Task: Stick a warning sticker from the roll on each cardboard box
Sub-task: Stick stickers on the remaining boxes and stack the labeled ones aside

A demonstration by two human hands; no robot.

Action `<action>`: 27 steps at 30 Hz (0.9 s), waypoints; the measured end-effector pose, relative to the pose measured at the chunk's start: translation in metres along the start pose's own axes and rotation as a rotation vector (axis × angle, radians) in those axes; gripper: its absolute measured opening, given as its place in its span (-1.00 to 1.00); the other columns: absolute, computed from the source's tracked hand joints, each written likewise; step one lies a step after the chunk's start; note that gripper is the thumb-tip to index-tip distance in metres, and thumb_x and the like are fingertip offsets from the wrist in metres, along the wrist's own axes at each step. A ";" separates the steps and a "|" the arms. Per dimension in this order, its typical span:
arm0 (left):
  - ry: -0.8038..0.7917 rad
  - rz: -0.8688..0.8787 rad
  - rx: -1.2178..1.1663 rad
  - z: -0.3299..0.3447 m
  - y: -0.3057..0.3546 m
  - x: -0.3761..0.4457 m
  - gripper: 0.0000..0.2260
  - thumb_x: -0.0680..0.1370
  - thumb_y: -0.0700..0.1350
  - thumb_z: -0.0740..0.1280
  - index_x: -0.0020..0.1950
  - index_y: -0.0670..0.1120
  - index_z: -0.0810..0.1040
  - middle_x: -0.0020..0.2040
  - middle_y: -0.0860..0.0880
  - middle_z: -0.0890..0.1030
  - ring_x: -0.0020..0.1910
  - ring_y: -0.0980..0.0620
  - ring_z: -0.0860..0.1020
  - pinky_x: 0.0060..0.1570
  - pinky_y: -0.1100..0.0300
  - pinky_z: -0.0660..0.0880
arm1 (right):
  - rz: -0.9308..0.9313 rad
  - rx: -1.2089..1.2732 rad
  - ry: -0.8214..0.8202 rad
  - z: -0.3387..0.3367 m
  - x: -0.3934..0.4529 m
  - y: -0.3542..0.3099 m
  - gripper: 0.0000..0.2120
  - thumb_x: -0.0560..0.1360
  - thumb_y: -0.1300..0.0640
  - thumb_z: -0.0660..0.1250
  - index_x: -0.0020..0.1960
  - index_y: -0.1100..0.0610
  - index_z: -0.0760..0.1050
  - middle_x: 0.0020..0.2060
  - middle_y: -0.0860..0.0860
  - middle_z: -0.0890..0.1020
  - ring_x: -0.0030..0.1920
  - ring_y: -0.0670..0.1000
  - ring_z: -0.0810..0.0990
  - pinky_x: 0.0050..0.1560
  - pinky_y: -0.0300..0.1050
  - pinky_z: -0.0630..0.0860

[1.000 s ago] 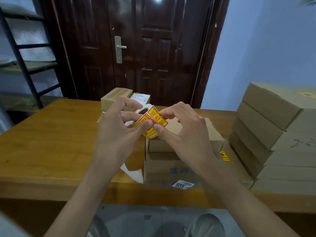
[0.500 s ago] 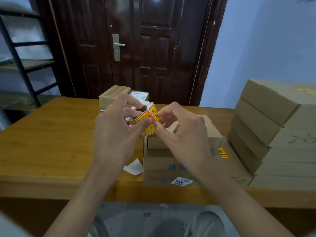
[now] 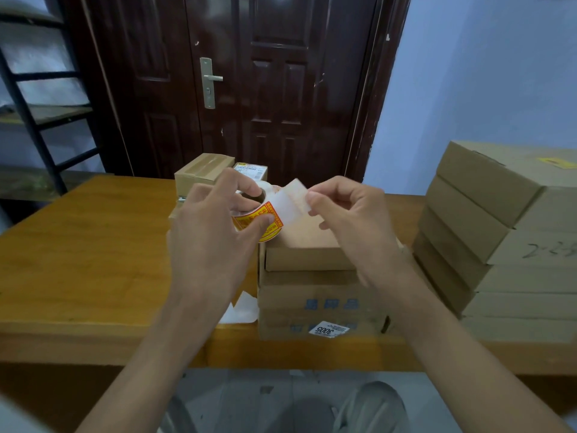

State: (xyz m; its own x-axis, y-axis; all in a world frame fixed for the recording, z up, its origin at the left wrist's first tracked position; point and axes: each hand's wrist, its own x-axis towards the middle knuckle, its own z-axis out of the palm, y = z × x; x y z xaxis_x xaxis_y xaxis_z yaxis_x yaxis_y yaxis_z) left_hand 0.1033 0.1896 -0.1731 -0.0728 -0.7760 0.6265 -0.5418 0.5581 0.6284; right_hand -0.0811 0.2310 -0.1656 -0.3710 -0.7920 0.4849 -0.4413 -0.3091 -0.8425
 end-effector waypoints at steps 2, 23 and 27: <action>0.017 0.005 0.038 0.002 -0.002 0.002 -0.63 0.42 0.09 0.62 0.08 0.23 0.50 0.08 0.13 0.66 0.01 0.30 0.48 -0.16 0.12 0.62 | 0.032 0.033 0.017 -0.011 0.012 0.001 -0.91 0.59 0.14 0.45 -0.06 0.06 0.72 -0.18 0.02 0.75 -0.12 0.05 0.71 -0.12 0.05 0.67; 0.046 0.013 -0.060 0.022 -0.017 0.015 -0.69 0.43 0.01 0.62 0.06 0.13 0.56 -0.12 0.35 0.47 0.06 0.24 0.54 -0.06 -0.05 0.66 | -0.595 -0.818 -0.142 -0.052 0.047 0.050 -0.90 0.63 0.05 0.43 0.02 -0.01 0.73 -0.07 -0.16 0.72 -0.13 -0.21 0.60 -0.20 -0.11 0.67; 0.043 0.012 -0.064 0.024 -0.019 0.016 -0.69 0.44 0.01 0.61 0.06 0.14 0.55 -0.08 0.31 0.49 0.09 0.22 0.54 -0.04 -0.06 0.67 | -0.526 -0.779 -0.241 -0.061 0.041 0.050 -0.88 0.62 0.03 0.44 0.08 -0.02 0.74 -0.03 -0.17 0.73 -0.07 -0.16 0.68 -0.12 -0.05 0.70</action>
State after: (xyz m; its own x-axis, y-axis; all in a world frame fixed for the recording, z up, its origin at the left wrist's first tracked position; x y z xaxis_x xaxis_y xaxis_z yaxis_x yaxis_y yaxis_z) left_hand 0.0922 0.1590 -0.1863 -0.0419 -0.7565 0.6527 -0.4865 0.5860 0.6480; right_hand -0.1684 0.2154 -0.1740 0.1672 -0.7659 0.6209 -0.9527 -0.2875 -0.0980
